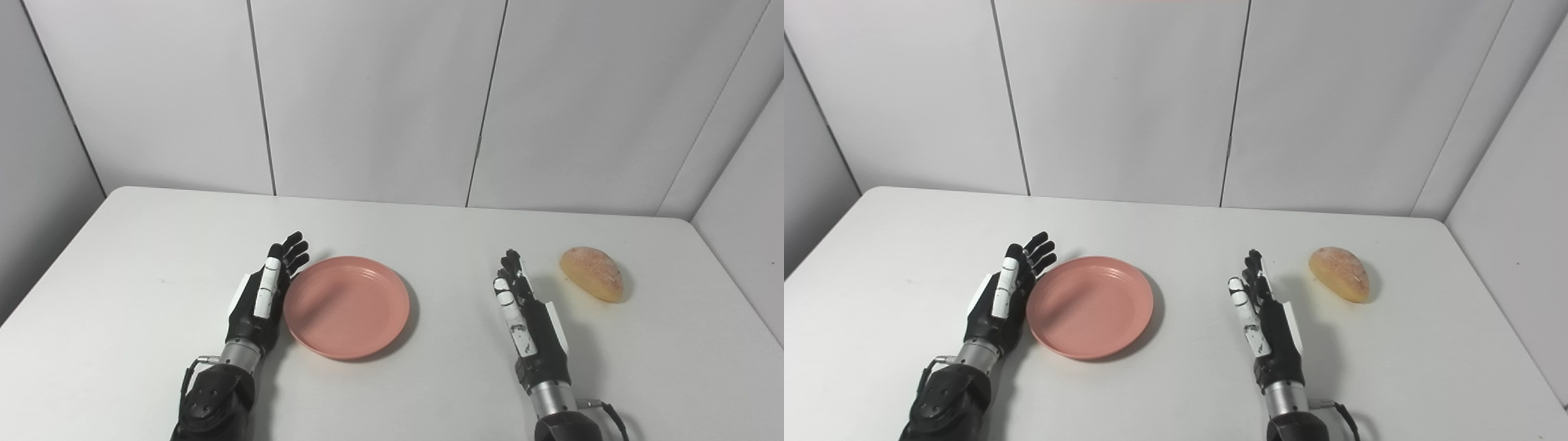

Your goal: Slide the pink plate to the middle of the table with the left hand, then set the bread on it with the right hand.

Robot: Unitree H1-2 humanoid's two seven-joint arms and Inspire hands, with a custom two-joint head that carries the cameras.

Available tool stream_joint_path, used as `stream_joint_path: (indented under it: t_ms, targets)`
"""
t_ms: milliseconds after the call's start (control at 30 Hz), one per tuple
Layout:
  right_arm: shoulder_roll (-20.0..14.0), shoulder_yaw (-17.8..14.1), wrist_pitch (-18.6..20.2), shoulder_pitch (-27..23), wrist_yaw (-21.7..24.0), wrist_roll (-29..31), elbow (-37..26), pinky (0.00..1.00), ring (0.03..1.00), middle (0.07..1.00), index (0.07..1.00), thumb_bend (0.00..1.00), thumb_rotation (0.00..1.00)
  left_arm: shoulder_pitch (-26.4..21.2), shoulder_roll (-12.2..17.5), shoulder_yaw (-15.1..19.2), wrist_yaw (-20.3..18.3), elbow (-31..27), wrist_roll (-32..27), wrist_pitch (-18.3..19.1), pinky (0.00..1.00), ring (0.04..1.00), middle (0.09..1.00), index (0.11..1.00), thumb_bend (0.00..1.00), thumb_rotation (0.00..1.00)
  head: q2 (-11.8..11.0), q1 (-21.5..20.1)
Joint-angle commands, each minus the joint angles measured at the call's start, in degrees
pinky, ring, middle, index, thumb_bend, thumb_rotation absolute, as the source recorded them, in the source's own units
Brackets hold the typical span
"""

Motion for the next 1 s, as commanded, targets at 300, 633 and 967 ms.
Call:
stream_joint_path:
  t_ms: [300, 633, 967]
  targets:
    - [-1.6, -0.6, -0.5, -1.0, 0.8, 1.0, -2.1, 1.0, 0.998, 0.997, 1.0, 0.58, 0.82, 0.6, -3.6, -2.7, -0.1, -0.8, 1.1, -1.7, 0.88, 0.916, 0.935, 0.891, 0.71, 1.0, -0.5, 0.5]
    - [-3.0, -1.1, -0.8, -0.5, 1.4, 1.8, -1.8, 1.0, 0.982, 0.989, 1.0, 0.59, 0.83, 1.6, -6.2, -5.9, 0.7, -1.6, 4.4, -2.9, 0.89, 0.929, 0.943, 0.903, 0.7, 1.0, -0.5, 1.4]
    - [-4.4, -1.7, -0.1, 0.0, 2.9, 3.6, -2.4, 1.0, 0.977, 0.99, 1.0, 0.59, 0.82, 1.9, -9.5, -6.1, 3.5, -1.5, 5.6, -4.1, 0.85, 0.9, 0.914, 0.87, 0.72, 0.94, 0.3, 4.0]
